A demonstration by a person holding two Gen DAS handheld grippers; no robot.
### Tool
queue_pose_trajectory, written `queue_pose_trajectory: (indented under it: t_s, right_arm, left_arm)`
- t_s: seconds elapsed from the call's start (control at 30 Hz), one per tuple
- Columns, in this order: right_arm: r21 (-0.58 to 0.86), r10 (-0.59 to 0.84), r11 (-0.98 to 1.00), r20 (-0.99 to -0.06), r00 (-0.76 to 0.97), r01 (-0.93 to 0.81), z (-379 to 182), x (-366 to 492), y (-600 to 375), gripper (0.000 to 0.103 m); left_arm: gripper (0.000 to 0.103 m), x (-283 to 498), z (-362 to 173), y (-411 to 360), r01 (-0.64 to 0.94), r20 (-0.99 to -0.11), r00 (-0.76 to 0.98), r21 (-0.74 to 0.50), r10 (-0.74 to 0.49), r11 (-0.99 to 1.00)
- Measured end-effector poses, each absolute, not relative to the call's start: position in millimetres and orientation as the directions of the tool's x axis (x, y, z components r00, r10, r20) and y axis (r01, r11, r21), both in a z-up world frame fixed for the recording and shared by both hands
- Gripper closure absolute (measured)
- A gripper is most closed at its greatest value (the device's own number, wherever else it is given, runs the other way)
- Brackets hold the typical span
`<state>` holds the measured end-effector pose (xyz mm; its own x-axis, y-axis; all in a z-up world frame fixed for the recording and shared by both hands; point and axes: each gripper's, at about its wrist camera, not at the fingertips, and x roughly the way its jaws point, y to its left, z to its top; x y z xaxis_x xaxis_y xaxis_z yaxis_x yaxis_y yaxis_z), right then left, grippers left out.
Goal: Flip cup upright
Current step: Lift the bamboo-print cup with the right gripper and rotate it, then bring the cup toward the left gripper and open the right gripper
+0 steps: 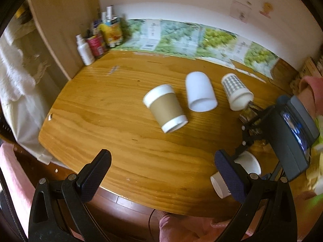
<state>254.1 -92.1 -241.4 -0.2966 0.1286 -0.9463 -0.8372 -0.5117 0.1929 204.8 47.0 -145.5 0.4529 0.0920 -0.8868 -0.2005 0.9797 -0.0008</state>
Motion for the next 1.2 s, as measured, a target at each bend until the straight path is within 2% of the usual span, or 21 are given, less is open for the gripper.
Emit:
queue_pose_trajectory:
  t_s: [0.43,0.87,1.2]
  right_arm:
    - [0.095,0.160,-0.388,-0.973,-0.169,-0.917,-233.4,251.0,-109.6,0.023]
    - [-0.037,0.170,-0.129,-0.985,0.015,-0.991,-227.0,234.0,-142.3,0.023]
    - [-0.141,0.183,0.137,-0.969,0.165,-0.981,-215.2,210.6,-174.1,0.023]
  left_arm:
    - [0.001,210.0,-156.2,25.3,0.041,-0.889,0.454,-0.047,-0.060,0.998]
    - [0.001,202.8,-160.7,8.1,0.306,-0.882,0.434,-0.045,-0.182,0.951]
    - [0.001,196.2,-162.9,-19.0,0.496,-0.886,0.396,-0.017,-0.243,0.868]
